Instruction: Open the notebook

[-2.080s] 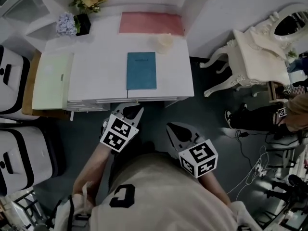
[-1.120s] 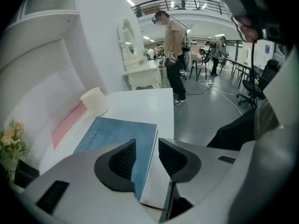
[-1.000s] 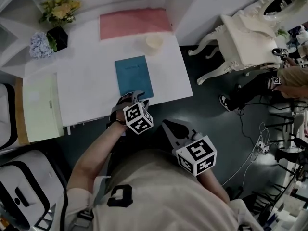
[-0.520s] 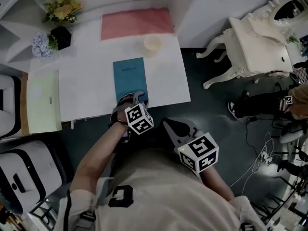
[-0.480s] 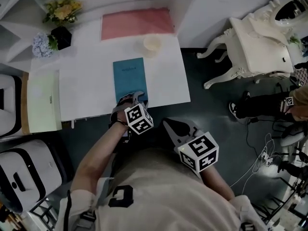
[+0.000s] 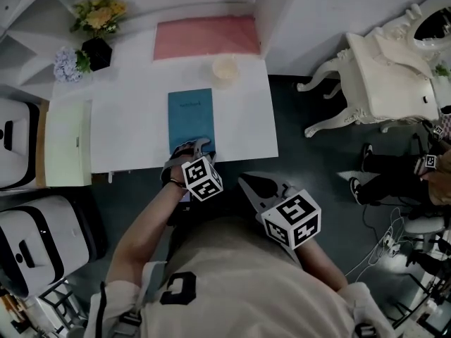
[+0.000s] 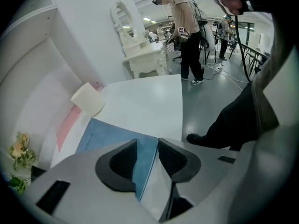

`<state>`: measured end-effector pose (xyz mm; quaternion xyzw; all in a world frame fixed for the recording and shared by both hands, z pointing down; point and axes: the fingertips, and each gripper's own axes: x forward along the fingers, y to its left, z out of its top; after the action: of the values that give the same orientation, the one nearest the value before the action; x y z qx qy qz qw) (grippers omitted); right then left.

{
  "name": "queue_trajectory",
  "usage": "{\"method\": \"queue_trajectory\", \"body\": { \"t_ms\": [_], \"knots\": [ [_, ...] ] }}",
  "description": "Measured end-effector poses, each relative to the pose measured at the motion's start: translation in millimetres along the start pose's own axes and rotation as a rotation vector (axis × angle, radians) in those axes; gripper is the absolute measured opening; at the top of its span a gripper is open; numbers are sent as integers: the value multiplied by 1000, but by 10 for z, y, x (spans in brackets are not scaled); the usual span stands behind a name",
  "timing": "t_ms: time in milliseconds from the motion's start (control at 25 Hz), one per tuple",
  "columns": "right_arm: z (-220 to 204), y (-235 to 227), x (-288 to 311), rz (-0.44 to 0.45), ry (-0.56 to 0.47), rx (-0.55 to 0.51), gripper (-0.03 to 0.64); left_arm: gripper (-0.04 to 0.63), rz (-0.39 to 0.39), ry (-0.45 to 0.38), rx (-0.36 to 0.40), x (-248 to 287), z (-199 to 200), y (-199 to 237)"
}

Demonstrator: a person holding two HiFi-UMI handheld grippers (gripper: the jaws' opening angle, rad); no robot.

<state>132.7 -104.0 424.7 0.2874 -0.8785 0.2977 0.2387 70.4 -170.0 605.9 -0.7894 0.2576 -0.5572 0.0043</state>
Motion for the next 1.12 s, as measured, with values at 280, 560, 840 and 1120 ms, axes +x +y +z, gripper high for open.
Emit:
{"method": "queue_trajectory", "body": {
  "t_ms": [280,560,840,1120],
  "knots": [
    [50,-48,15,0,-3,1,21,152,-7,3,23,14,3,-3],
    [80,-57,22,-8,-12,2,21,118,-36,-14,15,6,8,-34],
    [70,-33,38,-14,-17,9,21,63,-71,-49,-19,-13,-2,-64],
    [62,-11,22,-19,-23,12,21,48,-133,-56,-139,-38,-9,-45]
  ]
}}
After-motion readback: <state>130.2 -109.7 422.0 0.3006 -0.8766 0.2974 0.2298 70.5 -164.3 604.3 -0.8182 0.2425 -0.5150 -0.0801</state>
